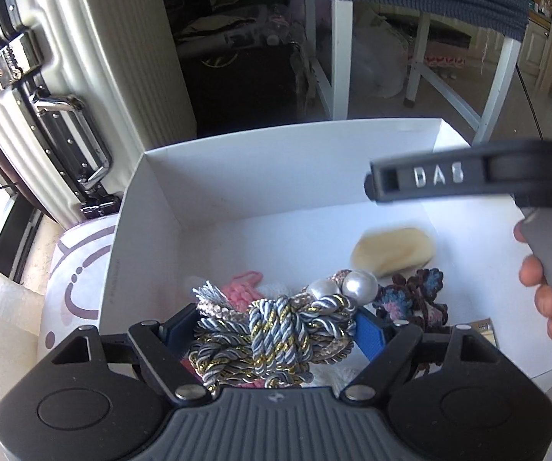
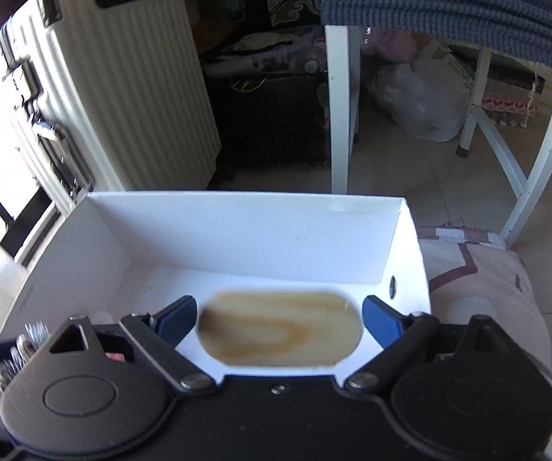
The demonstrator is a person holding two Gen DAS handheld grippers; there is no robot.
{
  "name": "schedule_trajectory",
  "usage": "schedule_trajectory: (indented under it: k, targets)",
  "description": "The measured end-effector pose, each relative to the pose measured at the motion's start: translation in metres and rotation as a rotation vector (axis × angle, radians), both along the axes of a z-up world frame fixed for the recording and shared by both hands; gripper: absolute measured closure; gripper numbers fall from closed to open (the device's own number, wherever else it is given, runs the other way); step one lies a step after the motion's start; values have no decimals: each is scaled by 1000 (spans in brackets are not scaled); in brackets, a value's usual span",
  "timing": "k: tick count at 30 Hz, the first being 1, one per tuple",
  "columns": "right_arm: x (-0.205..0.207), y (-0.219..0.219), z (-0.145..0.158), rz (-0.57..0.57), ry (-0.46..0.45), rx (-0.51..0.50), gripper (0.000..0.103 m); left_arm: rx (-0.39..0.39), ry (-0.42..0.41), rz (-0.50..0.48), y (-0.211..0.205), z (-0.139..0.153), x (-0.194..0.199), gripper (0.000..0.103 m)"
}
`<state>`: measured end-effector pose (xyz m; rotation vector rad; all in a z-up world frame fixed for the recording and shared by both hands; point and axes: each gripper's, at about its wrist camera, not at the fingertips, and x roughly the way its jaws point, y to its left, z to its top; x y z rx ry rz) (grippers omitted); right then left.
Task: Organize objects
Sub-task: 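Open the left tool to drop the rope knot in the box while the right tool releases the plaque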
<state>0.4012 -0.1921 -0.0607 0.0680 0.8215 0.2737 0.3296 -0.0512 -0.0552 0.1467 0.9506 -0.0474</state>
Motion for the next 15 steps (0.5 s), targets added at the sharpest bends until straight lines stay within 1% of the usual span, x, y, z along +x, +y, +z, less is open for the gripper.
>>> schedule_trajectory:
  k: [1, 3, 5, 7, 10, 12, 15]
  targets:
    - [1, -2, 0, -17, 2, 10, 2, 2, 4, -4, 0, -2, 0, 20]
    - [4, -4, 0, -35, 24, 12, 2, 6, 9, -5, 0, -5, 1, 20]
    - [6, -5, 0, -26, 41, 1, 2, -1, 6, -8, 1, -6, 2, 20]
    - [6, -6, 0, -2, 52, -12, 2, -42, -25, -22, 2, -5, 2, 20]
    - [4, -6, 2, 25, 62, -33, 2, -79, -32, -35, -1, -4, 4, 19]
    - [2, -8, 3, 38, 68, -40, 2, -78, -29, -29, -4, -6, 6, 7]
    - [-3, -8, 6, 60, 75, -55, 2, -49, -2, -43, -8, -7, 7, 7]
